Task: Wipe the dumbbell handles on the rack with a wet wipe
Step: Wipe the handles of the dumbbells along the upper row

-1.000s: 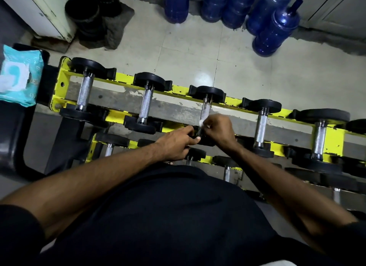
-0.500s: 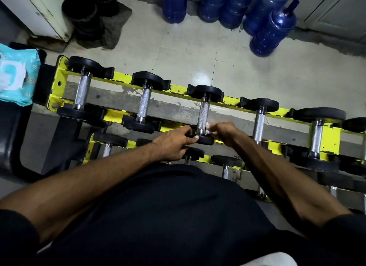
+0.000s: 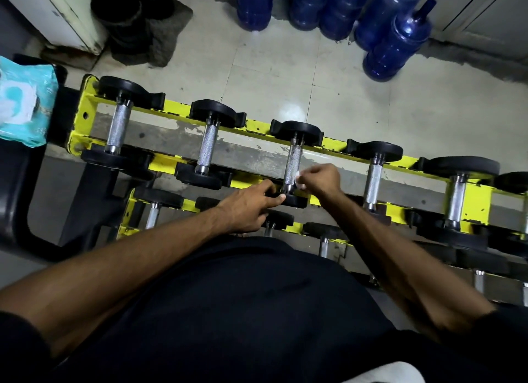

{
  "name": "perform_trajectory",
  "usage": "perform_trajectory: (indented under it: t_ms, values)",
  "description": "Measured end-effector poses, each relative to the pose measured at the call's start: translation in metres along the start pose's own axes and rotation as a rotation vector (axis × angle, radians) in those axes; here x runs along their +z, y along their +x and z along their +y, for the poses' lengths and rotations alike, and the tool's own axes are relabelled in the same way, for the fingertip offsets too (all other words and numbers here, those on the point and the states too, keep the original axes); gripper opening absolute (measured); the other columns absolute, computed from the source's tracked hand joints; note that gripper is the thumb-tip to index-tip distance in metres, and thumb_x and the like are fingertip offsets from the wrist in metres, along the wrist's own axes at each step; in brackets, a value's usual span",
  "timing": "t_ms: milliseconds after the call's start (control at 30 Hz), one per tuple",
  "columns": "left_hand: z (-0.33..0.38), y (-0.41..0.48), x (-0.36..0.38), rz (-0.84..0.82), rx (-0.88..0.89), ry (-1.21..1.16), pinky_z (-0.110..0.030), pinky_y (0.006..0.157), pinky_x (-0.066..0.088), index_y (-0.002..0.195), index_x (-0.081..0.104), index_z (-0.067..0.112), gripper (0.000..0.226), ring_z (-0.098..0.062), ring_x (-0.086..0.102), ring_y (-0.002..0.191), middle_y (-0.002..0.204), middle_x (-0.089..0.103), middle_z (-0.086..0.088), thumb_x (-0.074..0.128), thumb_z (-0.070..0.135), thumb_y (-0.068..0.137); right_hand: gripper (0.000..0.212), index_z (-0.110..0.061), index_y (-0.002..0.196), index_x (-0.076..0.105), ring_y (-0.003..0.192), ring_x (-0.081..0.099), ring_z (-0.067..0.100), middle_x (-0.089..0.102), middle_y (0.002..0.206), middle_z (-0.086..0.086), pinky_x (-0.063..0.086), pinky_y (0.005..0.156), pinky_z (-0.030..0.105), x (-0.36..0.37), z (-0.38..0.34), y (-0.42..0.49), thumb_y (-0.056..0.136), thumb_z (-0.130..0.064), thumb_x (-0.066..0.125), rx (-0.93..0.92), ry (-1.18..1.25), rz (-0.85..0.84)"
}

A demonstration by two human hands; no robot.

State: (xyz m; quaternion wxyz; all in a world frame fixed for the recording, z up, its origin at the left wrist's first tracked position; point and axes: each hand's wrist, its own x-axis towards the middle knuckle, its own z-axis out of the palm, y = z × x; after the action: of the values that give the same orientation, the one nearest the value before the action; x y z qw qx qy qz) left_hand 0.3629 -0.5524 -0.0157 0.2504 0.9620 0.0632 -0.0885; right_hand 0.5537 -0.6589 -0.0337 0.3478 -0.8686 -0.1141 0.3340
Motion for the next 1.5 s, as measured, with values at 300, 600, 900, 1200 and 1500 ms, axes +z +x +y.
perform_trajectory:
  t_ms: [300, 600, 900, 1200, 1500]
  values:
    - [0.0, 0.001, 0.0, -0.022, -0.014, 0.023, -0.026, 0.08, 0.047, 0.152, 0.036, 0.029, 0.06, -0.007, 0.036, 0.095, 0.134, 0.037, -0.003, 0.057, 0.026, 0.096, 0.013, -0.018, 0.1, 0.072, 0.085, 0.063, 0.024, 0.069, 0.101, 0.001, 0.049, 0.059, 0.03, 0.005, -0.037, 0.014, 0.092, -0.015, 0.063, -0.912, -1.083, 0.024]
    - [0.002, -0.001, 0.001, -0.036, -0.016, 0.03, -0.029, 0.084, 0.049, 0.152, 0.035, 0.029, 0.062, -0.017, 0.048, 0.11, 0.137, 0.036, -0.003, 0.058, 0.026, 0.095, 0.014, -0.026, 0.098, 0.076, 0.079, 0.065, 0.025, 0.068, 0.084, 0.0, 0.04, 0.059, 0.026, 0.013, -0.069, 0.008, 0.088, -0.026, 0.066, -0.778, -1.291, -0.417]
    - [0.003, -0.002, -0.001, -0.027, -0.013, 0.024, -0.02, 0.076, 0.035, 0.153, 0.033, 0.028, 0.061, -0.005, 0.029, 0.097, 0.139, 0.035, -0.004, 0.056, 0.023, 0.096, 0.009, -0.015, 0.075, 0.068, 0.063, 0.065, 0.013, 0.069, 0.072, -0.001, 0.052, 0.054, 0.028, -0.005, 0.011, -0.018, 0.08, -0.014, 0.075, -0.316, -0.319, -0.039]
    - [0.002, 0.0, 0.0, 0.001, -0.006, 0.004, -0.019, 0.08, 0.037, 0.15, 0.039, 0.027, 0.057, -0.01, 0.043, 0.107, 0.136, 0.037, -0.002, 0.057, 0.024, 0.096, 0.018, 0.011, 0.103, 0.066, 0.059, 0.052, 0.016, 0.061, 0.08, 0.014, 0.042, 0.049, 0.027, 0.002, -0.012, 0.015, 0.091, 0.006, 0.054, 0.181, -0.223, -0.336]
    - [0.001, 0.001, -0.001, -0.005, 0.002, 0.033, -0.026, 0.083, 0.048, 0.149, 0.041, 0.028, 0.056, -0.015, 0.047, 0.107, 0.133, 0.038, -0.002, 0.058, 0.027, 0.095, 0.007, -0.012, 0.082, 0.079, 0.072, 0.071, 0.01, 0.076, 0.081, 0.001, 0.061, 0.069, 0.032, -0.02, 0.006, -0.009, 0.077, -0.009, 0.082, -0.35, -0.275, -0.237]
